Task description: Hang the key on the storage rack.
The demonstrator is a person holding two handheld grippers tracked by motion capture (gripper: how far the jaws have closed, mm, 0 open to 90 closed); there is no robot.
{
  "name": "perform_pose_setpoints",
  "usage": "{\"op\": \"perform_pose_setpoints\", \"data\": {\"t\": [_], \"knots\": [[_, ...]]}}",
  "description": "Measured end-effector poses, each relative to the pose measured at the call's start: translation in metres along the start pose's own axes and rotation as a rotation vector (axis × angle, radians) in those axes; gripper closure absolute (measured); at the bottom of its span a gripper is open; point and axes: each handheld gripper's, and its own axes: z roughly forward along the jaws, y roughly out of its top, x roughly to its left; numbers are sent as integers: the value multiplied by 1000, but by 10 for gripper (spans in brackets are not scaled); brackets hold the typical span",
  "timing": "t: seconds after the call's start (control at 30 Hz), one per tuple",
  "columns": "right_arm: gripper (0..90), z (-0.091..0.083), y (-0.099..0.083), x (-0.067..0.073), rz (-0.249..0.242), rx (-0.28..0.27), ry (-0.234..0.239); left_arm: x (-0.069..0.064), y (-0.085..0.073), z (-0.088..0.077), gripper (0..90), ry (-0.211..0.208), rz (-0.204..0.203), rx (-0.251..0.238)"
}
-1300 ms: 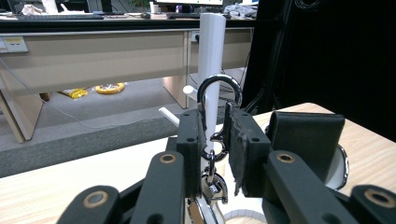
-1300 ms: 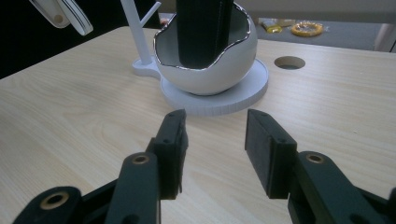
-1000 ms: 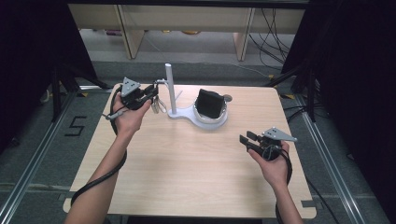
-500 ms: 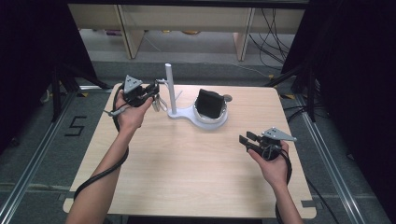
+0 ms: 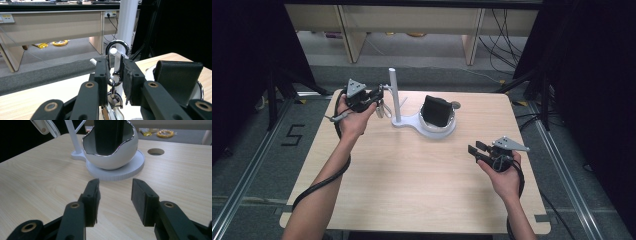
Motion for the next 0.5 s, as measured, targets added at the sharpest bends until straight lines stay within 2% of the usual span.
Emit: {"op": "perform_pose_setpoints", "data": {"t": [0.1, 0.27, 0.3, 0.47, 0.5], "knots": [[590, 0, 0, -1, -17, -10, -4, 1, 0, 2, 743, 0, -2, 5], [590, 0, 0, -1, -16, -4, -12, 1, 0, 4, 743, 1, -5, 11], [590, -1, 0, -1, 1, -1, -2, 1, 0, 5, 743, 0, -7, 13], [590, -1, 0, -1, -4, -1, -12, 1, 1, 6, 743, -1, -8, 14], [591, 0, 0, -4, -54, -18, -24, 1, 2, 7, 743, -2, -9, 13]]}}
